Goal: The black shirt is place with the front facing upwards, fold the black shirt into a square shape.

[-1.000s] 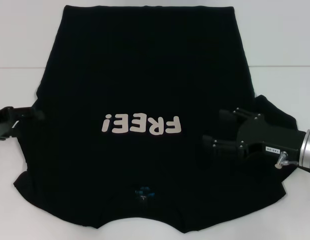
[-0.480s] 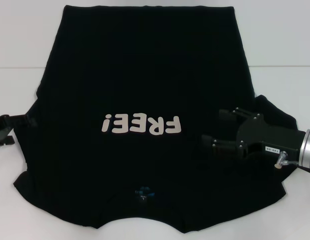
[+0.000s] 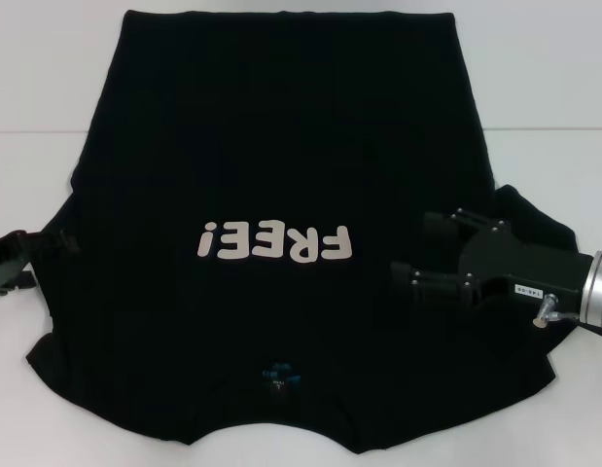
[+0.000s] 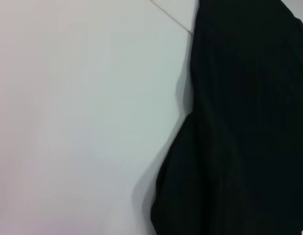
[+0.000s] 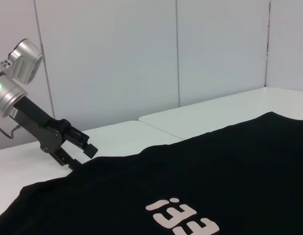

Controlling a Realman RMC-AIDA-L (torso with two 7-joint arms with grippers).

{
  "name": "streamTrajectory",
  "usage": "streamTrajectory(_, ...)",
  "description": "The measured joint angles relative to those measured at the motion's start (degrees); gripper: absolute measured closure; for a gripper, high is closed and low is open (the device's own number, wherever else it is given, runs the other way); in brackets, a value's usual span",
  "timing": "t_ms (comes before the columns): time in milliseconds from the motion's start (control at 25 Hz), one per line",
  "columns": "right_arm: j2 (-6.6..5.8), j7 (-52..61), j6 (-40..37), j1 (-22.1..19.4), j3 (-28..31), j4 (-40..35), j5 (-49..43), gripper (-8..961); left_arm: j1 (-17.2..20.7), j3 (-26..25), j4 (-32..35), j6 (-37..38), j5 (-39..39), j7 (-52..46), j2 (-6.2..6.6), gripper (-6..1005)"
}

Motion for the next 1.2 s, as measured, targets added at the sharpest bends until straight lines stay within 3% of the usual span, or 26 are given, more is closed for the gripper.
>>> streamTrajectory(800,-0.09,0.0,-2.3,-0.2,0.0,-0.3,0.2,8,-0.4,1.3,-0.7,0.1,-0.1,1.0,-0.16,117)
streamTrajectory(1200,-0.09,0.0,-2.6,-0.3,0.1,-0.2,0.2,8,-0.4,1.4,-0.4,-0.1,0.0,1.8,-0.19,493)
